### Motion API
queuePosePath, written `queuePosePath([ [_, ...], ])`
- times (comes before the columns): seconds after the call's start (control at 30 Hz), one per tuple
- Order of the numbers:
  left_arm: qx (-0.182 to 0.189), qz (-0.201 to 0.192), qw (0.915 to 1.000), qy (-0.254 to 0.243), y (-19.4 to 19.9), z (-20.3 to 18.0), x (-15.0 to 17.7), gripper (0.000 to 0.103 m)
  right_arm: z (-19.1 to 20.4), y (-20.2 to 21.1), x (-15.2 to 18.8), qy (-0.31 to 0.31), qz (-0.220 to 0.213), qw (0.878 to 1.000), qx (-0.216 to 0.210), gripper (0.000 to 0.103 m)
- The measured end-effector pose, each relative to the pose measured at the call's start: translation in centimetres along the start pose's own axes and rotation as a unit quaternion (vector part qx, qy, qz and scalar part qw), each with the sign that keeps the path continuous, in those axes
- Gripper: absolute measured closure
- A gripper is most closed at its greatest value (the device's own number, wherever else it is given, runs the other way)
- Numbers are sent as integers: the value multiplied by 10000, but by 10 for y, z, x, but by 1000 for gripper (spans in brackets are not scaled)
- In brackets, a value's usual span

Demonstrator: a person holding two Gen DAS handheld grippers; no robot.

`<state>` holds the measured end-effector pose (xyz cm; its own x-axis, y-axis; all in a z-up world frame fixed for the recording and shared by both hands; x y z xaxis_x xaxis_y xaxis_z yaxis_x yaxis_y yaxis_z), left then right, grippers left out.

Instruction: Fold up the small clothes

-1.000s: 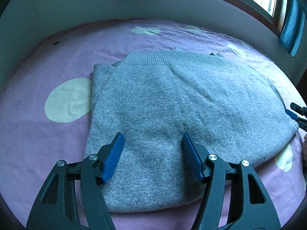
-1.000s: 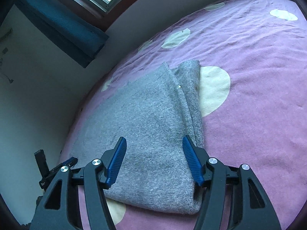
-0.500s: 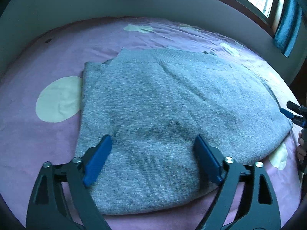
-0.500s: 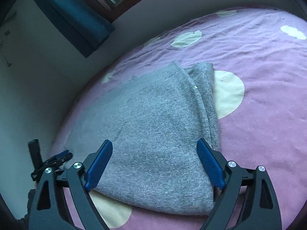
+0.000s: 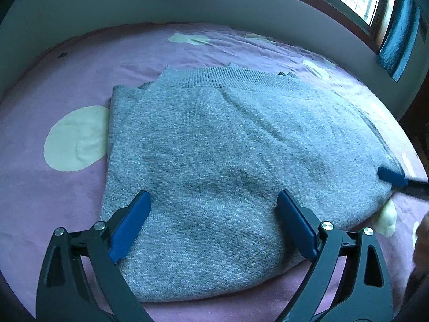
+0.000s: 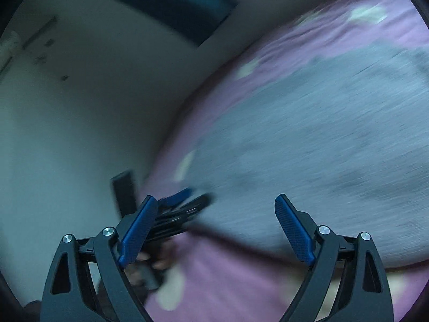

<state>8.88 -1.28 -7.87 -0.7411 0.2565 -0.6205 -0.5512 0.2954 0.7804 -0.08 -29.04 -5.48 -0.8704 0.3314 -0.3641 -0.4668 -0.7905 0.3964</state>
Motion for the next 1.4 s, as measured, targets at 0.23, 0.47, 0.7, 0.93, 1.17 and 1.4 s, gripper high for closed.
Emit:
queuePosePath([
  [0.23, 454, -244, 9978, 413, 8, 14, 1, 8, -4, -39, 19, 471, 434, 9972, 387, 15],
  [0.47, 376, -964, 9891, 1052, 41, 65, -4, 8, -4, -36, 23, 547, 359, 9971, 379, 15],
  [0.7, 504, -561, 9809, 1792, 18, 100, 9, 8, -4, -22, 16, 367, 225, 9989, 205, 15],
  [0.93, 573, -602, 9795, 1833, 18, 103, 8, 8, 11, -32, 14, 380, 272, 9988, -156, 15],
  [1.17, 620, -597, 9793, 1832, 13, 103, 4, 8, 16, -47, 28, 653, 596, 9961, 67, 15],
  [1.4, 747, -637, 9761, 1939, 10, 107, 4, 8, 35, -37, 29, 699, 426, 9954, -504, 15],
])
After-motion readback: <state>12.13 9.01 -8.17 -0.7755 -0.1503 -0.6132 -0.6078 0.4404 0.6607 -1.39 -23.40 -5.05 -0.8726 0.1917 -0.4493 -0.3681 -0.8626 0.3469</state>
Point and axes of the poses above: each gripper's, at about its wrist camera, not at the fingertips, and y roughly against the way its jaws point, z to its left, x to its underside, the point moved 1 cm from there along -y, roughly the way its jaws point, and after that the axes turned 5 degrees about -y, right-handed, at the moved point
